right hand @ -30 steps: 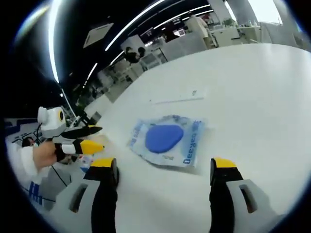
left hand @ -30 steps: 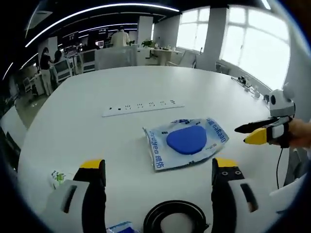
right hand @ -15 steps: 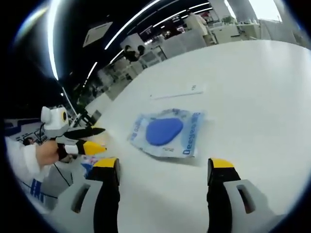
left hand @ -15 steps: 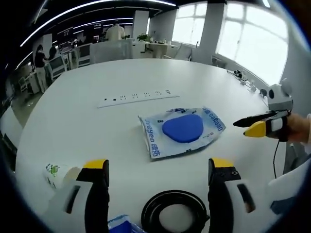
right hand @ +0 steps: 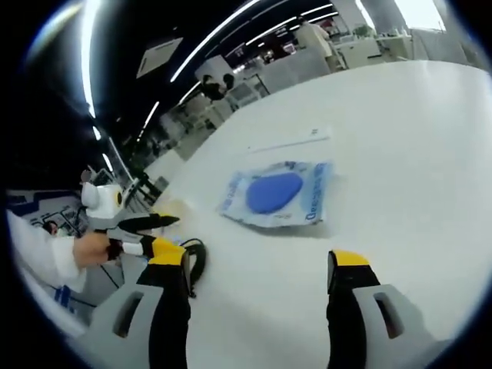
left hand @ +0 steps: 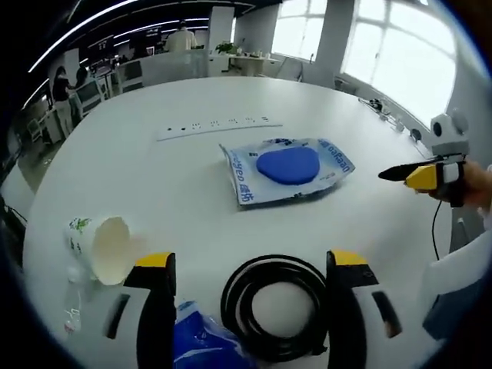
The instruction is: Arrange the tabletop items into an orderly group along one side of the table until the central work area is clear of visible clutter.
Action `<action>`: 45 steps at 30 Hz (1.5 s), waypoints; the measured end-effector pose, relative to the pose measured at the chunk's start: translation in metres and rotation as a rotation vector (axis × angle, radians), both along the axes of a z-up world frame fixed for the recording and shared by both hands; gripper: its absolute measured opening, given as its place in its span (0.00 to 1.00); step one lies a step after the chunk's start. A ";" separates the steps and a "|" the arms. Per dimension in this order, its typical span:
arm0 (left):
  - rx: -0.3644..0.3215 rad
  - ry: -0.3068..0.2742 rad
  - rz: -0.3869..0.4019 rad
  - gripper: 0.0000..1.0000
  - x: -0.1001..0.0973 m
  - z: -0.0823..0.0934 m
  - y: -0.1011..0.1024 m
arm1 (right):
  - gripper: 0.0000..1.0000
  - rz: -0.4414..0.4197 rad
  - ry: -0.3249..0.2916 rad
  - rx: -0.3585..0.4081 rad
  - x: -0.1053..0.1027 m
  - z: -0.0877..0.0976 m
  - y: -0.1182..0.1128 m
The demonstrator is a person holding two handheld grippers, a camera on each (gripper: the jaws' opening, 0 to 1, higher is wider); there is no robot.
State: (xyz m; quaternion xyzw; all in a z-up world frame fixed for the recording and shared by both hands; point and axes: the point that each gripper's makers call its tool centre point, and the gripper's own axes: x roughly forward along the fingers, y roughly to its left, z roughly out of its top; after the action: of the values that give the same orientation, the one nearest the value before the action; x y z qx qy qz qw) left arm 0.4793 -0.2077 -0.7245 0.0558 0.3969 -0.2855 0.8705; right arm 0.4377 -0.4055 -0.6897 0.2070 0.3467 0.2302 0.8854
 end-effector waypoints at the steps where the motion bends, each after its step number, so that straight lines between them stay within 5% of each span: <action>1: 0.002 0.003 0.000 0.81 -0.002 -0.001 0.001 | 0.72 -0.001 0.000 0.002 -0.002 0.000 0.001; 11: 0.014 0.052 0.033 0.78 -0.006 -0.015 0.009 | 0.70 -0.020 0.027 0.027 -0.013 -0.006 0.003; 23: 0.061 0.089 0.017 0.49 -0.015 -0.034 0.017 | 0.65 -0.104 0.047 0.086 -0.034 -0.006 -0.002; 25: 0.114 0.040 0.023 0.40 -0.011 -0.034 0.025 | 0.64 -0.140 0.055 0.126 -0.039 -0.005 -0.003; 28: 0.133 0.049 0.021 0.33 -0.011 -0.034 0.024 | 0.63 -0.123 0.060 0.111 -0.044 -0.005 -0.006; 31: 0.216 0.019 -0.054 0.29 -0.014 -0.035 0.025 | 0.62 -0.141 0.051 0.117 -0.045 -0.002 -0.010; 35: 0.196 0.005 -0.098 0.15 -0.019 -0.035 0.013 | 0.60 -0.146 0.058 0.123 -0.046 -0.003 -0.011; 41: 0.177 0.041 -0.082 0.08 -0.019 -0.036 0.014 | 0.57 -0.154 0.073 0.134 -0.050 -0.008 -0.014; 45: 0.081 0.105 -0.022 0.04 -0.023 -0.032 0.011 | 0.57 -0.158 0.075 0.135 -0.050 -0.008 -0.015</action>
State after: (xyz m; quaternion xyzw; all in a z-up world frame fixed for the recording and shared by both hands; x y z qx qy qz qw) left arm 0.4568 -0.1963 -0.7569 0.0802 0.4525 -0.2814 0.8424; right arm 0.3879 -0.4209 -0.6977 0.3015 0.3459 0.1748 0.8711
